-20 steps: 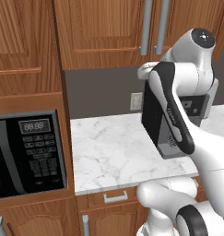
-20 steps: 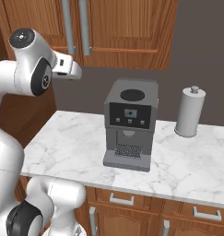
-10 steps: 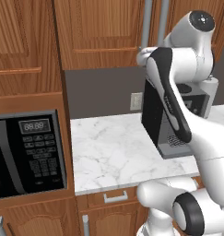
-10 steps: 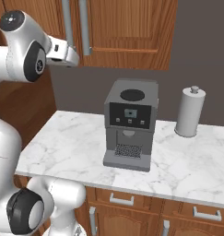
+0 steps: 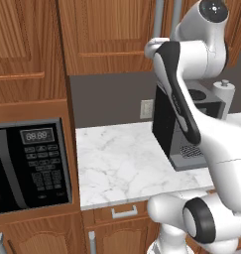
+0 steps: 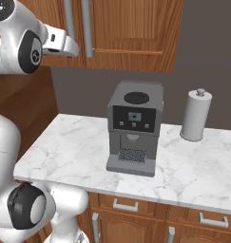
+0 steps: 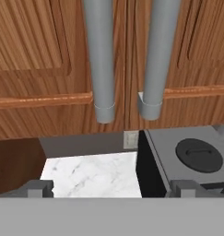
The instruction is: Open the cabinet, pick the kettle from the cabinet, and place it in the sink.
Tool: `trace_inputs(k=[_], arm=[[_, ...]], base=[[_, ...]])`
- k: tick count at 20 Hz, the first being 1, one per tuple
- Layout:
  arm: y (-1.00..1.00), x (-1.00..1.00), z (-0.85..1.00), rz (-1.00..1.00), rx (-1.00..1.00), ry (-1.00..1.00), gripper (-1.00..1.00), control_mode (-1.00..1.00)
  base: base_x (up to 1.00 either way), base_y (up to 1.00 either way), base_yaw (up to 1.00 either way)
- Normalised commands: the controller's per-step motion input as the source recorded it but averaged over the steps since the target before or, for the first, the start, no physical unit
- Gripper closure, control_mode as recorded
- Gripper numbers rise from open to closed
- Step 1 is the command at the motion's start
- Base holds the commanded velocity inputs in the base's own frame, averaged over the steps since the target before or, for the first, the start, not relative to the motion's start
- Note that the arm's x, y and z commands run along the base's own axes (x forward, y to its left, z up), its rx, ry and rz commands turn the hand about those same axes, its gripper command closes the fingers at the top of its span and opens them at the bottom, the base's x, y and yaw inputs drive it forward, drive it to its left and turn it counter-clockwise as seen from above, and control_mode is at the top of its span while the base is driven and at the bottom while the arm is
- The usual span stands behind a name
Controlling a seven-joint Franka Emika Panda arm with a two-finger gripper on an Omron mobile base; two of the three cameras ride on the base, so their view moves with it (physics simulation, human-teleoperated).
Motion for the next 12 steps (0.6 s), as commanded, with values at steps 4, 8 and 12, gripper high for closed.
trace_inputs(k=[4, 8, 12], arm=[[0.02, 0.07, 0.19, 0.0, 0.0, -0.1, -1.0, -1.0], [0.01, 0.12, 0.05, -0.01, 0.01, -0.04, -1.0, -1.0], [0.02, 0.24, 0.13, 0.0, 0.0, 0.0, -1.0, -1.0]], base=[[0.0, 0.0, 0.0], [0.0, 0.0, 0.0], [0.0, 0.0, 0.0]])
